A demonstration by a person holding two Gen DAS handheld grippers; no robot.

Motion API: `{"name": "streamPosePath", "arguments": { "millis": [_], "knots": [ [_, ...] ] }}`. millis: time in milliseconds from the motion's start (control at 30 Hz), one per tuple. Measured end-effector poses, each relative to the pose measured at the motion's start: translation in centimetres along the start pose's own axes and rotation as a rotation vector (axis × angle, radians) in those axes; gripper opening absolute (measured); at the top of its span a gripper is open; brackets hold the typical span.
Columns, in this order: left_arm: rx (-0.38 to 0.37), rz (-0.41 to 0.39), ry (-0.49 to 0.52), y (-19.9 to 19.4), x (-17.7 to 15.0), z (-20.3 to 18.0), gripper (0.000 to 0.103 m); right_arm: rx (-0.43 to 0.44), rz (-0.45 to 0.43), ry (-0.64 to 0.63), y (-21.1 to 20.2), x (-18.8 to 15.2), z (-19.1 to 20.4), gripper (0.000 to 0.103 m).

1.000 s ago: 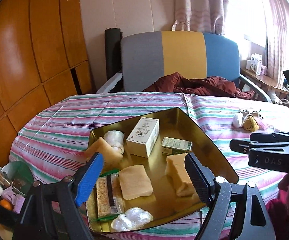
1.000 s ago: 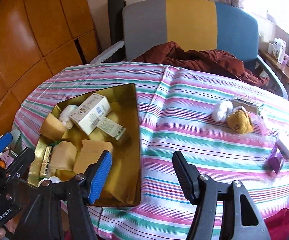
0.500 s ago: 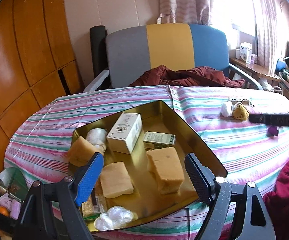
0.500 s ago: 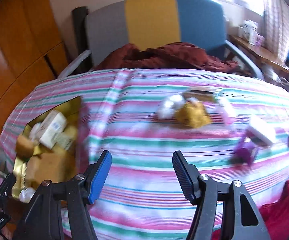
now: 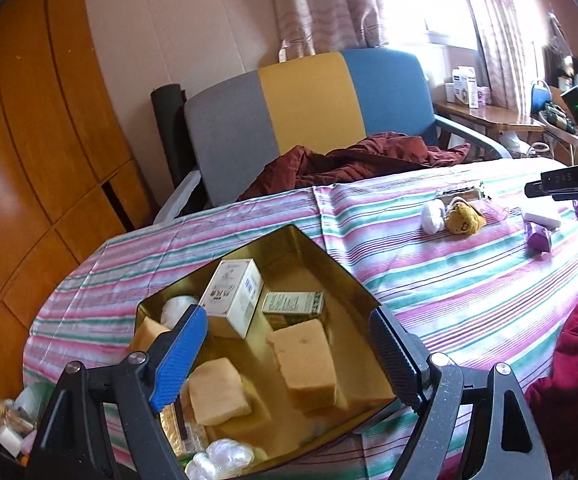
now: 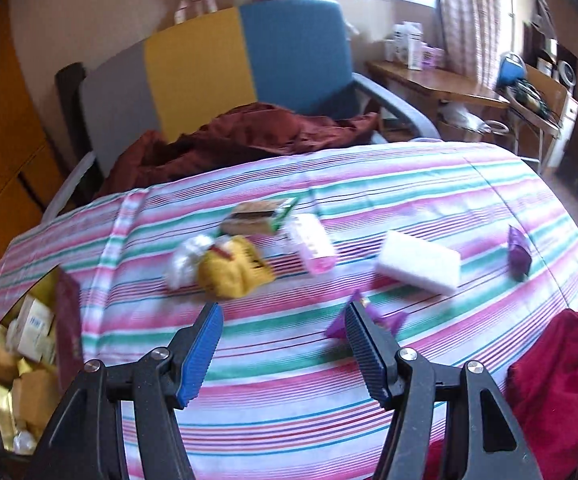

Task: Organize objects
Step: 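Move both open tools back over the remaining items on the cloth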

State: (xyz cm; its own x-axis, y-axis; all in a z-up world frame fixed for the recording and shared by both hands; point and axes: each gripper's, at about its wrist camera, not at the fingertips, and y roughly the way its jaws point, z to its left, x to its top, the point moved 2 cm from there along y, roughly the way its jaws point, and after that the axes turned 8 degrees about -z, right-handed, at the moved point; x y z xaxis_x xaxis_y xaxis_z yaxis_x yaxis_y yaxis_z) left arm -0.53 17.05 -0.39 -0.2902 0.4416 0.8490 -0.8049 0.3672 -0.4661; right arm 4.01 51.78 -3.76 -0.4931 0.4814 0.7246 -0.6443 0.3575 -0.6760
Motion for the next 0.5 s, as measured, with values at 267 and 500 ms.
{"name": "streamPosePath", "arguments": {
  "millis": [267,500],
  "knots": [
    [-0.022,-0.003,0.05,0.3,0.8,-1.9,0.084,-0.021,0.017,0.111,1.7,-0.4,-3.5,0.064],
    [-0.04,0.0,0.079,0.6,1.1,-3.4,0.084,-0.004,0.015,0.129,1.7,-0.3,-3.6,0.064]
  ]
}}
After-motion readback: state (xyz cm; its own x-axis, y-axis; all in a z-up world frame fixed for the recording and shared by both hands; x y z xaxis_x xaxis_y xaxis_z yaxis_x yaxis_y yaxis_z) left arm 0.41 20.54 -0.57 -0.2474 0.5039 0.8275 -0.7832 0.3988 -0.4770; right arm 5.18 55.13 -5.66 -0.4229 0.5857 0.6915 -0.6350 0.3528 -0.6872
